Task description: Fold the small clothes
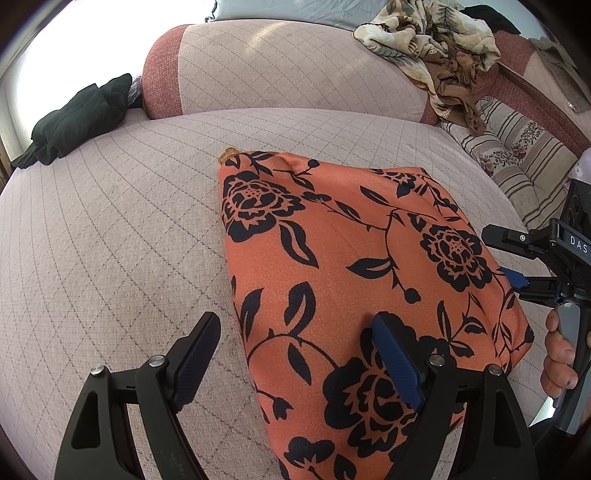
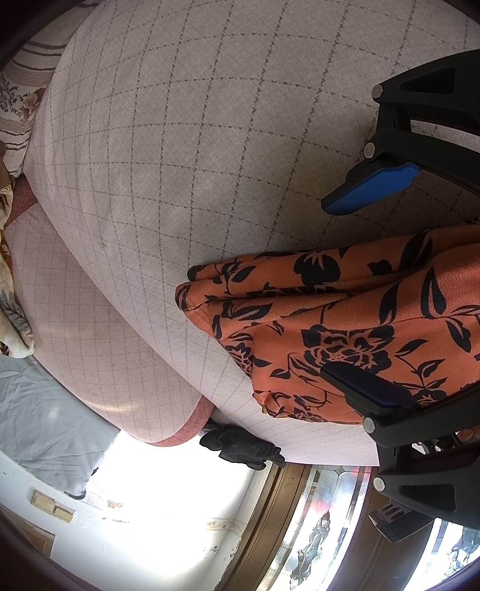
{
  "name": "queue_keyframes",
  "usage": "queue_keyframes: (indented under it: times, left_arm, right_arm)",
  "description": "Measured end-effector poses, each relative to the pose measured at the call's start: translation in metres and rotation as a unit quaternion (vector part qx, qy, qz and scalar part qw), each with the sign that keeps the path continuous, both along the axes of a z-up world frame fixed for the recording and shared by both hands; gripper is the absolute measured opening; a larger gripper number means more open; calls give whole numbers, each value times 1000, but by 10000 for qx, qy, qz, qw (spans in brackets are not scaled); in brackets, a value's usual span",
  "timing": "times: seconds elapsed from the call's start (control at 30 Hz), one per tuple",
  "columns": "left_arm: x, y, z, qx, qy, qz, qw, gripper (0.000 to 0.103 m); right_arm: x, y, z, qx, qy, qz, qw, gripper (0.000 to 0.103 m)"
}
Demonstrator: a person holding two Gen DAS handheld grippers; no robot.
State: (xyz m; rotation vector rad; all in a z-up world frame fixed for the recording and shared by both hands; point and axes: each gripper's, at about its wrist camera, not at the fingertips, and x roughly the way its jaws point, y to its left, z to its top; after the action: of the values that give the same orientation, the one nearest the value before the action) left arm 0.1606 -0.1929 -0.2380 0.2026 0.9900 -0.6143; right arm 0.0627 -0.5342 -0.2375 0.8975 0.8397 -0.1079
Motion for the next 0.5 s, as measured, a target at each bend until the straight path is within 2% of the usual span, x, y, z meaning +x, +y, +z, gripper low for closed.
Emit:
queue_keyframes:
  times: [0.5]
  left_arm:
    - [0, 0, 0, -2, 0, 4, 10000, 85]
  right_arm:
    - [3, 3, -3, -15, 63, 84, 9999, 84]
